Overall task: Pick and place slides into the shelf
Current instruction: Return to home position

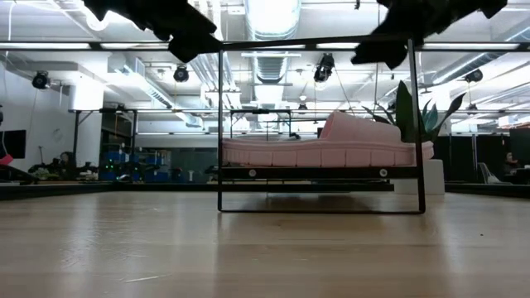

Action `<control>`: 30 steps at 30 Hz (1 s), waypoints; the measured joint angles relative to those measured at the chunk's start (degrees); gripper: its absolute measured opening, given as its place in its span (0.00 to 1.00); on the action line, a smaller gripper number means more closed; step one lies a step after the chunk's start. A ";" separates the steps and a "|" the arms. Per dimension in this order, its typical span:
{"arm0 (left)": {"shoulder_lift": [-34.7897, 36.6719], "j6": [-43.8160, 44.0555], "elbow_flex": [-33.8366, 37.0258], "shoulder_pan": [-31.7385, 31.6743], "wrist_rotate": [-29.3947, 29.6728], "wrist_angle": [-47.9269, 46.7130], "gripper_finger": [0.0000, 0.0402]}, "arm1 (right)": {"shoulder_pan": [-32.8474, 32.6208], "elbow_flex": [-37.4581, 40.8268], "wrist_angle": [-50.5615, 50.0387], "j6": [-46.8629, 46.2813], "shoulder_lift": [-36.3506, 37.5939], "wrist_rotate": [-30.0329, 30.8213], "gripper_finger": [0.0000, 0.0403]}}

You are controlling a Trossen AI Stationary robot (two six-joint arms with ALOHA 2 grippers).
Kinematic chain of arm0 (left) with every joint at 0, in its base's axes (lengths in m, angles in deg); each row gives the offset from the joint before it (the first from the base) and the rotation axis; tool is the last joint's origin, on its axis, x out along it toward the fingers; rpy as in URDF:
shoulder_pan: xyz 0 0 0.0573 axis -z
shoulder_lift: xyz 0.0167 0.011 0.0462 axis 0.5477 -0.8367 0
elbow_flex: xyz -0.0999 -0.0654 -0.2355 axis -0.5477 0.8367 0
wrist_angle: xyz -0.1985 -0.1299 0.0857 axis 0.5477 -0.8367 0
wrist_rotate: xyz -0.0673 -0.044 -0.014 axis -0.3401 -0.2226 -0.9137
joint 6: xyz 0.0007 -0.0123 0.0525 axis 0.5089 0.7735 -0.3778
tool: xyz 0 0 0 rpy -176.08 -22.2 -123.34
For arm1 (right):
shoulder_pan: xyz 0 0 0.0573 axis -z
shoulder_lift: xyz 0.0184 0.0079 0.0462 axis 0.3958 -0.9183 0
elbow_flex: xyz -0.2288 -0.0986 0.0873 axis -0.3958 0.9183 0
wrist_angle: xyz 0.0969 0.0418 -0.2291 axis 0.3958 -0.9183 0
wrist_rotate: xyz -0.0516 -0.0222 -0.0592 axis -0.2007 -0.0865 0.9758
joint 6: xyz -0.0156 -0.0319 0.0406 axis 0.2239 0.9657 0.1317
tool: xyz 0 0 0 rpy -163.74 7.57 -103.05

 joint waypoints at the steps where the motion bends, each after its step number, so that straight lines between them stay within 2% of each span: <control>1: 0.08 -0.67 0.47 0.32 1.36 0.16 0.56 | 0.00 0.00 1.06 -0.37 0.00 0.00 0.42; 7: 1.35 -4.89 6.19 1.80 12.83 4.74 0.32 | -0.02 1.48 5.96 2.56 -0.02 0.45 0.39; 14: 8.88 -6.00 11.73 2.53 13.31 7.21 0.03 | -0.02 4.56 8.32 2.17 -0.02 0.45 0.35; 19: 18.99 -5.52 19.25 4.88 17.27 11.93 0.03 | -0.02 7.54 10.02 0.54 -0.04 0.46 0.34; 24: 29.72 -5.59 26.89 8.02 24.70 14.34 0.03 | -0.02 11.80 17.31 0.55 -0.07 0.46 0.34; 30: 38.41 -5.96 30.18 8.56 25.10 10.34 0.03 | -0.02 13.07 19.44 1.33 -0.07 0.44 0.33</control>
